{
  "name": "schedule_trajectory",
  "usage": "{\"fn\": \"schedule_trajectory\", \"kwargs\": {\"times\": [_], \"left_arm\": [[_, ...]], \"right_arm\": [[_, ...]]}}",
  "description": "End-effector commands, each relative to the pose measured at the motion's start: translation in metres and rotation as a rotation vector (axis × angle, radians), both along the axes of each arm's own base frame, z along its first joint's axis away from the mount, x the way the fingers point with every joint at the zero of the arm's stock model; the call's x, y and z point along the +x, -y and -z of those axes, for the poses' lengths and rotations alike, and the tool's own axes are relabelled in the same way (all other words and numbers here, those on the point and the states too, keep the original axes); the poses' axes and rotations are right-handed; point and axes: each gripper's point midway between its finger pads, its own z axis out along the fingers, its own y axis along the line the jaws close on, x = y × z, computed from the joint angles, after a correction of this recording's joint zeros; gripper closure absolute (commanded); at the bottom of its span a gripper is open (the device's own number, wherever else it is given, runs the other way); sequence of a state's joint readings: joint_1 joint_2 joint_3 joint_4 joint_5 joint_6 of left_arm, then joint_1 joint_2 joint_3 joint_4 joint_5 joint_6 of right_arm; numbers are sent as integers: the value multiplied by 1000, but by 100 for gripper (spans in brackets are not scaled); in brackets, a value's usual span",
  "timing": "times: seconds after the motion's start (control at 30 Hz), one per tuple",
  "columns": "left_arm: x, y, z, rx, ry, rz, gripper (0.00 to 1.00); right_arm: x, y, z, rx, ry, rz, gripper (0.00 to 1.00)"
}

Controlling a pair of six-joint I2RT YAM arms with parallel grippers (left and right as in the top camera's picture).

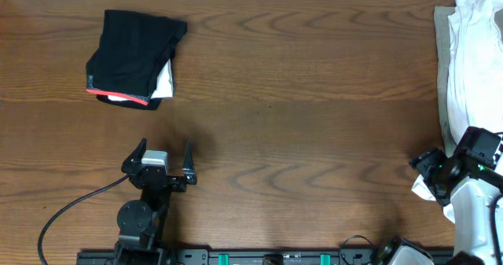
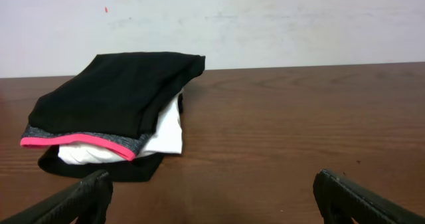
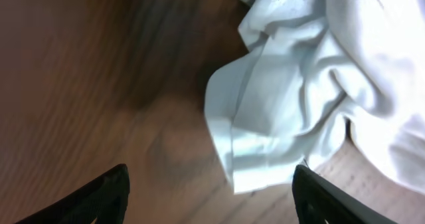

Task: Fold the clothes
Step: 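Move the right gripper to the white t-shirt and grasp its edge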

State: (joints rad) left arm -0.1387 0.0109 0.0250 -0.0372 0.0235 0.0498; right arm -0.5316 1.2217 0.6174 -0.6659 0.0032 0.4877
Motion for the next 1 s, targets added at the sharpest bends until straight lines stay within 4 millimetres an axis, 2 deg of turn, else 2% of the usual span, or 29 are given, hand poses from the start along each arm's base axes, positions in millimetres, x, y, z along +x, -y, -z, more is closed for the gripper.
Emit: {"fn": "schedule_trajectory", "kwargs": {"times": [0.0, 0.2, 0.47, 0.67, 0.9, 0.97], "left_arm": [[-1, -1, 17, 13, -46, -5, 2], [-1, -1, 17, 13, -46, -5, 2], [-1, -1, 17, 13, -46, -5, 2], [-1, -1, 17, 13, -46, -5, 2], [-1, -1, 17, 13, -46, -5, 2], [-1, -1, 17, 13, -46, -5, 2]], "right_arm": [[-5, 6, 12, -9, -36, -10, 24], [-8, 17, 29, -20, -92, 16, 21], [-12, 17, 51, 18, -151, 24, 21], [-13, 16, 52, 22, -156, 23, 24], [-14, 15, 53, 26, -162, 22, 30], [-15, 15, 53, 29, -167, 17, 35]]}}
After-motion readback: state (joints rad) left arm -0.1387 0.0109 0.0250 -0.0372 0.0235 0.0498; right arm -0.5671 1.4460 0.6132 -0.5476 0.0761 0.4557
